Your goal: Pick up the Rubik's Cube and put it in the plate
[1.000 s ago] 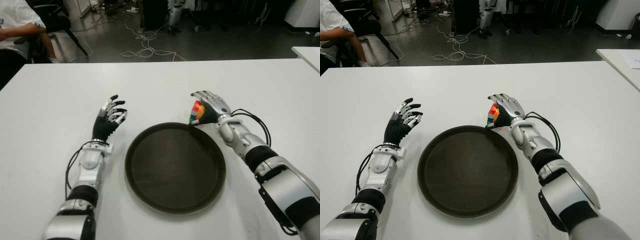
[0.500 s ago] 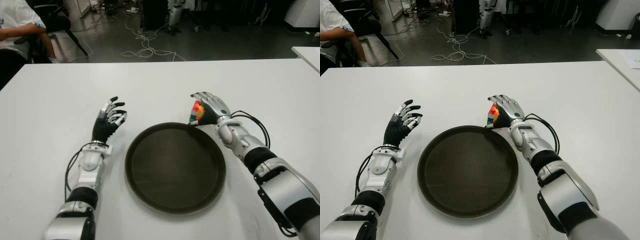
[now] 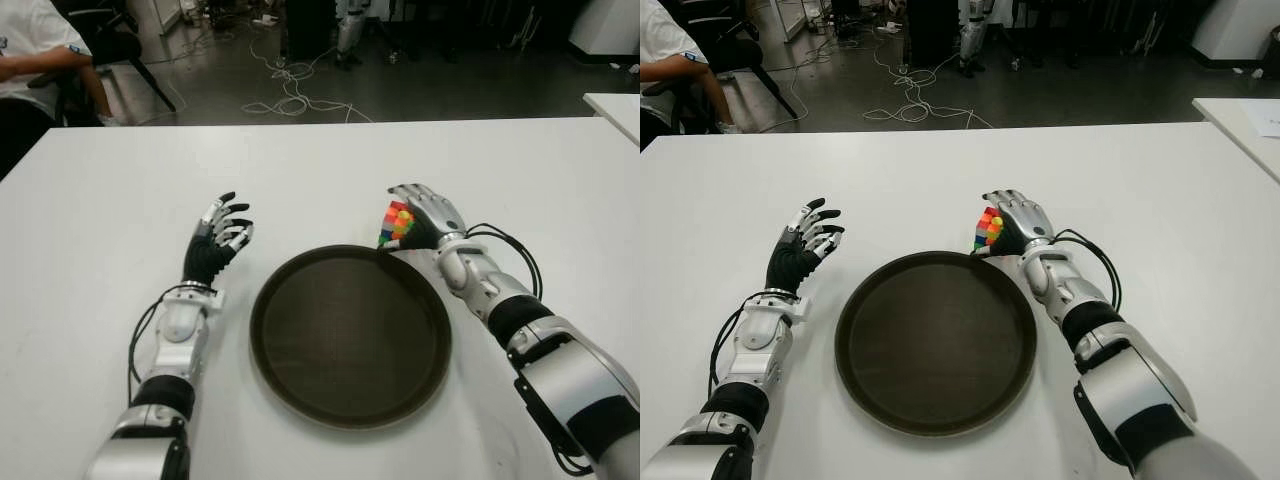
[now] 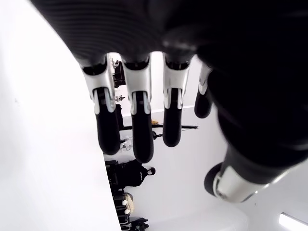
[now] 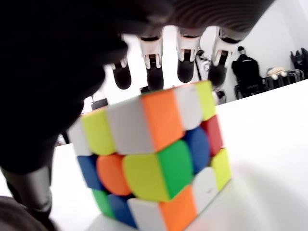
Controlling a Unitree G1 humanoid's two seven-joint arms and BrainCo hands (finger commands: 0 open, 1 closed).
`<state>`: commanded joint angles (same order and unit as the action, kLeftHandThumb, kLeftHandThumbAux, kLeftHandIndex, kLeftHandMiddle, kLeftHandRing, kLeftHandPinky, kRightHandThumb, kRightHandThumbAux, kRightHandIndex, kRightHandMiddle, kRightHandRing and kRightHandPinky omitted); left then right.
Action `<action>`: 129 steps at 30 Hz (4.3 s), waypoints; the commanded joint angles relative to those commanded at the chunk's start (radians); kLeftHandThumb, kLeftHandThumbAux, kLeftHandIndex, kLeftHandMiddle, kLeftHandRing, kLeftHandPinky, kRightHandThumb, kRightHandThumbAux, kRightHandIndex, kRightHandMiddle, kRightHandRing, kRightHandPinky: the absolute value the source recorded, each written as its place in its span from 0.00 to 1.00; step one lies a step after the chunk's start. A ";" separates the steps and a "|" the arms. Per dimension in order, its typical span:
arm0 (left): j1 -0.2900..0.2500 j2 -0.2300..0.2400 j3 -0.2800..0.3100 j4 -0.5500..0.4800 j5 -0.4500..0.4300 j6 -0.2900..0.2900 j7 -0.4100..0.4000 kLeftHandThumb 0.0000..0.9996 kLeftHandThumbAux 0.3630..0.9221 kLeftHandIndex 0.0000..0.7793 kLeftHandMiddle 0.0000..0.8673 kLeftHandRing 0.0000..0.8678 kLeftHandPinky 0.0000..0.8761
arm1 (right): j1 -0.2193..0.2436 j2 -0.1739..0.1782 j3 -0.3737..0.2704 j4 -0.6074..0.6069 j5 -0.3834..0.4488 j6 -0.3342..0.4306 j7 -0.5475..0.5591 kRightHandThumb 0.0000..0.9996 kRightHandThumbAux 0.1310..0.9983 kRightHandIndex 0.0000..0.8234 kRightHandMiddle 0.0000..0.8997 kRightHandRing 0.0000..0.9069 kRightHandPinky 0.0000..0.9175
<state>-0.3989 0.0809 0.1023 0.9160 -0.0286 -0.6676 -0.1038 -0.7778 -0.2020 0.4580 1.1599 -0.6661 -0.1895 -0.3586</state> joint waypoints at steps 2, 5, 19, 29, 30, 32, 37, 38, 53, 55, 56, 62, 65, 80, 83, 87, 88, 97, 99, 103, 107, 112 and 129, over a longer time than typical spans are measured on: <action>0.002 -0.001 0.001 -0.003 -0.003 0.001 -0.002 0.59 0.63 0.17 0.29 0.35 0.40 | -0.001 0.000 -0.005 0.000 0.002 0.006 0.001 0.00 0.64 0.00 0.00 0.03 0.14; 0.004 -0.001 0.000 -0.006 0.000 0.006 0.002 0.60 0.62 0.17 0.30 0.36 0.40 | -0.003 -0.001 -0.010 0.002 0.005 0.010 0.001 0.00 0.64 0.00 0.00 0.01 0.10; 0.003 -0.001 -0.004 -0.005 0.011 0.005 0.012 0.59 0.58 0.18 0.32 0.37 0.39 | -0.007 -0.011 -0.017 0.008 0.022 0.000 0.007 0.00 0.63 0.00 0.00 0.00 0.06; 0.009 0.000 -0.010 -0.028 0.013 0.031 0.007 0.59 0.61 0.19 0.31 0.37 0.39 | -0.007 -0.014 -0.026 0.012 0.032 -0.013 0.002 0.00 0.67 0.00 0.00 0.00 0.07; 0.009 -0.001 -0.010 -0.029 0.014 0.032 0.010 0.59 0.61 0.19 0.31 0.36 0.39 | -0.008 -0.014 -0.027 0.013 0.033 -0.013 0.003 0.00 0.68 0.00 0.00 0.00 0.07; 0.009 -0.001 -0.011 -0.029 0.016 0.034 0.015 0.59 0.62 0.19 0.31 0.36 0.38 | -0.008 -0.013 -0.029 0.014 0.034 -0.014 0.004 0.00 0.67 0.00 0.00 0.00 0.07; 0.009 -0.005 -0.006 -0.026 0.010 0.031 0.015 0.61 0.62 0.19 0.31 0.36 0.39 | -0.009 -0.011 -0.035 0.021 0.036 -0.013 0.008 0.00 0.64 0.00 0.00 0.00 0.05; 0.008 -0.006 -0.005 -0.027 0.007 0.031 0.013 0.61 0.62 0.19 0.31 0.36 0.39 | -0.009 -0.011 -0.035 0.022 0.036 -0.013 0.008 0.00 0.64 0.00 0.00 0.00 0.05; 0.008 -0.006 -0.010 -0.029 0.014 0.024 0.013 0.58 0.61 0.19 0.31 0.36 0.39 | 0.000 -0.005 -0.018 0.025 0.021 -0.020 0.002 0.00 0.65 0.00 0.00 0.00 0.07; 0.008 -0.005 -0.012 -0.029 0.019 0.027 0.017 0.57 0.61 0.19 0.31 0.37 0.39 | 0.001 -0.004 -0.013 0.026 0.016 -0.024 -0.003 0.00 0.65 0.00 0.00 0.00 0.09; 0.008 -0.004 -0.014 -0.029 0.022 0.029 0.020 0.57 0.61 0.19 0.31 0.37 0.40 | 0.002 -0.004 -0.011 0.026 0.014 -0.026 -0.004 0.00 0.65 0.00 0.00 0.01 0.09; 0.008 -0.001 -0.017 -0.030 0.031 0.027 0.027 0.57 0.61 0.19 0.31 0.37 0.40 | 0.007 -0.003 0.001 0.025 0.007 -0.036 -0.015 0.00 0.66 0.00 0.00 0.02 0.10; 0.010 -0.001 -0.017 -0.031 0.030 0.022 0.025 0.58 0.61 0.19 0.31 0.37 0.40 | 0.010 -0.003 0.006 0.025 0.006 -0.041 -0.021 0.00 0.66 0.00 0.00 0.02 0.10; 0.020 -0.004 -0.015 -0.050 0.021 0.037 0.015 0.57 0.64 0.20 0.31 0.37 0.40 | 0.013 0.003 0.026 0.037 0.003 -0.039 -0.022 0.00 0.69 0.01 0.01 0.05 0.13; 0.023 -0.002 -0.017 -0.054 0.028 0.040 0.022 0.56 0.63 0.20 0.32 0.37 0.40 | 0.015 0.006 0.025 0.039 0.010 -0.047 -0.013 0.00 0.70 0.02 0.02 0.06 0.14; 0.026 -0.003 -0.017 -0.058 0.031 0.038 0.024 0.56 0.62 0.19 0.31 0.37 0.41 | 0.016 0.008 0.021 0.040 0.016 -0.047 0.000 0.00 0.70 0.02 0.02 0.06 0.15; 0.027 -0.003 -0.017 -0.060 0.030 0.037 0.024 0.56 0.61 0.19 0.31 0.37 0.41 | 0.016 0.009 0.021 0.040 0.017 -0.046 0.002 0.00 0.70 0.02 0.02 0.07 0.17; 0.033 -0.004 -0.017 -0.071 0.024 0.044 0.018 0.57 0.62 0.18 0.30 0.36 0.39 | 0.016 0.018 0.022 0.055 0.016 -0.040 0.013 0.00 0.72 0.04 0.03 0.10 0.21; 0.034 -0.004 -0.017 -0.073 0.024 0.048 0.018 0.57 0.62 0.18 0.30 0.36 0.39 | 0.015 0.017 0.025 0.057 0.013 -0.039 0.013 0.00 0.73 0.04 0.03 0.10 0.21; 0.035 -0.004 -0.016 -0.077 0.018 0.051 0.009 0.57 0.61 0.19 0.31 0.36 0.39 | 0.014 0.019 0.027 0.061 0.011 -0.039 0.011 0.00 0.74 0.04 0.04 0.11 0.22; 0.036 -0.004 -0.016 -0.081 0.017 0.057 0.007 0.58 0.61 0.19 0.31 0.37 0.39 | 0.012 0.021 0.030 0.067 0.009 -0.035 0.020 0.00 0.74 0.05 0.03 0.11 0.21; 0.038 -0.003 -0.018 -0.087 0.021 0.063 0.010 0.59 0.61 0.19 0.32 0.37 0.38 | 0.011 0.022 0.034 0.072 0.008 -0.034 0.032 0.00 0.74 0.05 0.03 0.10 0.19; 0.039 -0.009 -0.015 -0.093 0.012 0.065 0.010 0.57 0.60 0.19 0.30 0.36 0.40 | 0.010 0.026 0.037 0.090 0.014 -0.035 0.072 0.00 0.72 0.05 0.06 0.10 0.16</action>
<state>-0.3603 0.0717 0.0872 0.8225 -0.0166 -0.6029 -0.0940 -0.7681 -0.1759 0.4951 1.2500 -0.6526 -0.2245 -0.2871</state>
